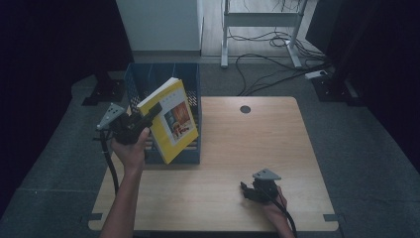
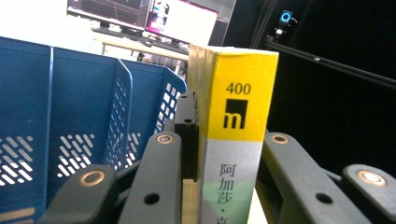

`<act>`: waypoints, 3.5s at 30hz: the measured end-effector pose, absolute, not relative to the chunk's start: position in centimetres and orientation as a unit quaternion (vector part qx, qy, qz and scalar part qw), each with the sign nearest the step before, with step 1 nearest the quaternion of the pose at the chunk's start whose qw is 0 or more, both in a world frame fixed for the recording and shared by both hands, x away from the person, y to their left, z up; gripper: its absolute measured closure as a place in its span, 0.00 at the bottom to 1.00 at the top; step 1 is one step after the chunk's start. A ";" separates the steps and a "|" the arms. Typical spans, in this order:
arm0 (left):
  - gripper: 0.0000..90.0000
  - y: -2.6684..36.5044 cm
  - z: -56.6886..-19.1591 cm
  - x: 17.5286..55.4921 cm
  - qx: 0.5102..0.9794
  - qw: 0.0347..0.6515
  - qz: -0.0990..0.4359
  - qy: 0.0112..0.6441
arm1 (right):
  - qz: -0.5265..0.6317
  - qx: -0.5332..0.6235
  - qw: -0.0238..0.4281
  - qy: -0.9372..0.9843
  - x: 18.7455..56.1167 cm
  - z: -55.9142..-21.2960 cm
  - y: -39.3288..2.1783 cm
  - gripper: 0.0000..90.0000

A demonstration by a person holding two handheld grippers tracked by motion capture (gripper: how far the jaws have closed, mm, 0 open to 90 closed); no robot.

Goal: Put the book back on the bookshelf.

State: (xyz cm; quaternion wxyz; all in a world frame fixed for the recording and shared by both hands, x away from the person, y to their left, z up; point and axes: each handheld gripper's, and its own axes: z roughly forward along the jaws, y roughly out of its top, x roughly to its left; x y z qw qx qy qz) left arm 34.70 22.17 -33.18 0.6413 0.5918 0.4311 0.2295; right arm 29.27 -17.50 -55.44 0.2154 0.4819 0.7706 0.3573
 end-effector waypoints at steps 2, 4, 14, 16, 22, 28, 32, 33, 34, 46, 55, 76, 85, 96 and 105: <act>0.84 22.1 -33.2 34.9 0.592 0.640 0.232 0.432 | 0.357 0.482 0.215 0.771 29.3 -55.4 -17.5 0.32; 0.84 22.0 -33.3 35.1 0.590 0.639 0.233 0.435 | 0.357 0.482 0.215 0.770 29.3 -55.4 -17.5 0.32; 0.84 21.5 -33.4 36.9 0.585 0.628 0.247 0.450 | 0.357 0.482 0.216 0.771 29.3 -55.4 -17.5 0.32; 0.84 21.5 -33.4 37.0 0.585 0.626 0.248 0.451 | 0.357 0.481 0.216 0.771 29.3 -55.5 -17.5 0.32; 0.84 21.2 -33.5 37.7 0.585 0.624 0.249 0.455 | 0.357 0.481 0.216 0.771 29.3 -55.5 -17.5 0.32; 0.84 21.3 -33.8 38.1 0.586 0.617 0.253 0.461 | 0.357 0.481 0.216 0.771 29.3 -55.5 -17.5 0.32; 0.84 21.2 -33.9 38.4 0.583 0.614 0.259 0.465 | 0.357 0.481 0.216 0.771 29.3 -55.5 -17.5 0.32; 0.84 21.2 -33.9 38.5 0.582 0.614 0.260 0.465 | 0.357 0.481 0.216 0.771 29.3 -55.5 -17.5 0.32; 0.84 21.1 -33.9 38.6 0.582 0.613 0.260 0.466 | 0.357 0.481 0.216 0.771 29.3 -55.5 -17.5 0.32; 0.84 20.3 -34.4 40.3 0.586 0.605 0.262 0.471 | 0.358 0.481 0.217 0.770 29.3 -55.5 -17.5 0.32; 0.84 19.7 -34.5 41.1 0.586 0.602 0.265 0.473 | 0.359 0.481 0.218 0.770 29.2 -55.5 -17.6 0.32; 0.84 19.6 -34.4 42.1 0.577 0.595 0.278 0.485 | 0.359 0.481 0.218 0.770 29.2 -55.5 -17.6 0.32; 0.84 18.5 -34.6 43.1 0.578 0.592 0.284 0.486 | 0.359 0.481 0.218 0.770 29.2 -55.5 -17.6 0.32; 0.84 17.9 -35.3 44.3 0.573 0.585 0.292 0.494 | 0.359 0.481 0.218 0.770 29.2 -55.5 -17.6 0.32; 0.84 17.5 -35.8 45.0 0.575 0.579 0.296 0.497 | 0.359 0.481 0.218 0.770 29.2 -55.5 -17.6 0.32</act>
